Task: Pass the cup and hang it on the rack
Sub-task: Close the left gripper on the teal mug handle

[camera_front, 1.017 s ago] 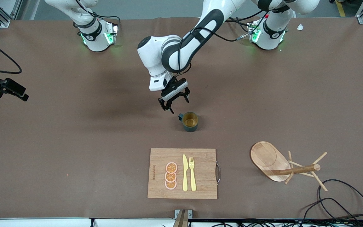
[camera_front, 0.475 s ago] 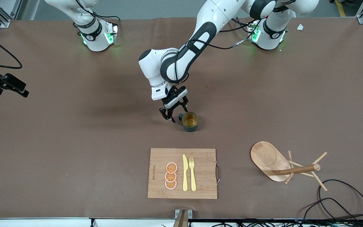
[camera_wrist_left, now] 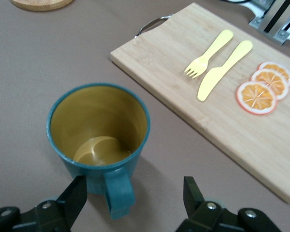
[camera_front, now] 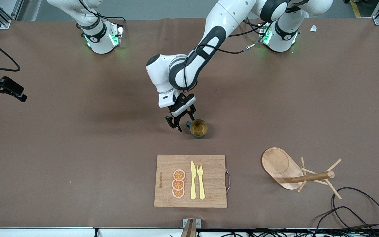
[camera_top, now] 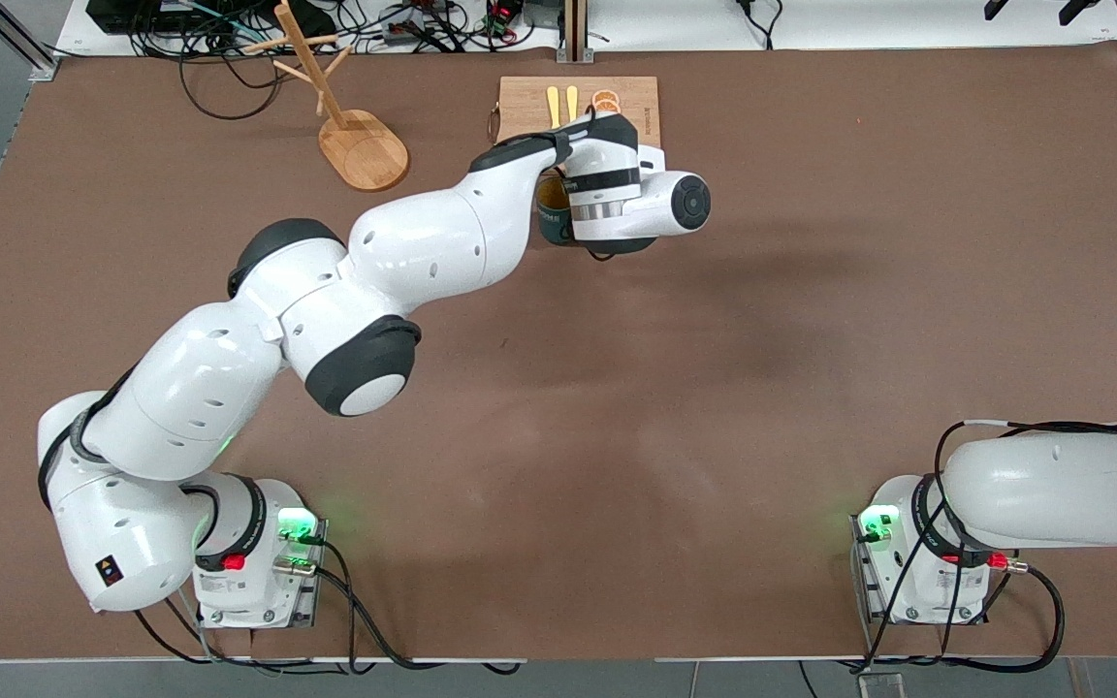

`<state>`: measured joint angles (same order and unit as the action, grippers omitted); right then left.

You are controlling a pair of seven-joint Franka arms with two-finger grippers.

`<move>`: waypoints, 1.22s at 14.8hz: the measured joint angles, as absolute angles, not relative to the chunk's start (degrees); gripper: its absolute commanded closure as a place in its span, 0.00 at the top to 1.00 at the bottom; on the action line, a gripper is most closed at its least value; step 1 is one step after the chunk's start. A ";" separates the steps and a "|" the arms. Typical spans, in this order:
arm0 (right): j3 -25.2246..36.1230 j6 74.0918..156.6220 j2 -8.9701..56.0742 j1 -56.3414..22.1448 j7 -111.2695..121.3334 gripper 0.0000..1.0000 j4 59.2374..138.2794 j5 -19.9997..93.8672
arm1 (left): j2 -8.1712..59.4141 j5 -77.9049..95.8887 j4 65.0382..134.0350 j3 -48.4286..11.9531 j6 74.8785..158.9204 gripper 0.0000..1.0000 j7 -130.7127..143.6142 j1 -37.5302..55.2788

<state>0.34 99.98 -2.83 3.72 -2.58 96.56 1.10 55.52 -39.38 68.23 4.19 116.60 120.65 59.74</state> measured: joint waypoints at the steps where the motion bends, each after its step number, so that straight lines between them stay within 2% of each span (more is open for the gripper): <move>1: 0.34 99.98 -2.83 3.75 -2.58 1.00 96.56 1.10 | 56.14 -39.38 68.24 4.18 116.69 0.89 120.65 59.88; 5: 0.35 99.99 -2.83 3.80 -2.58 1.00 96.56 1.10 | 57.18 -39.38 68.24 4.15 116.61 0.88 120.65 60.30; 14: 0.13 100.16 -2.84 3.80 -2.58 1.00 95.77 1.10 | 57.24 -37.91 68.23 3.90 112.43 0.79 120.67 60.53; 15: 0.08 100.16 -2.84 3.80 -2.58 1.00 95.70 1.10 | 57.24 -37.73 68.23 3.90 112.30 0.77 120.67 60.59; 18: -0.05 100.16 -2.85 3.80 -2.58 1.00 95.09 1.10 | 57.26 -37.54 68.23 3.88 112.14 0.65 121.72 60.78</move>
<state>-0.05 100.16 -2.85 3.80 -2.58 95.09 1.10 57.26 -37.54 68.23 3.88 112.14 121.72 60.78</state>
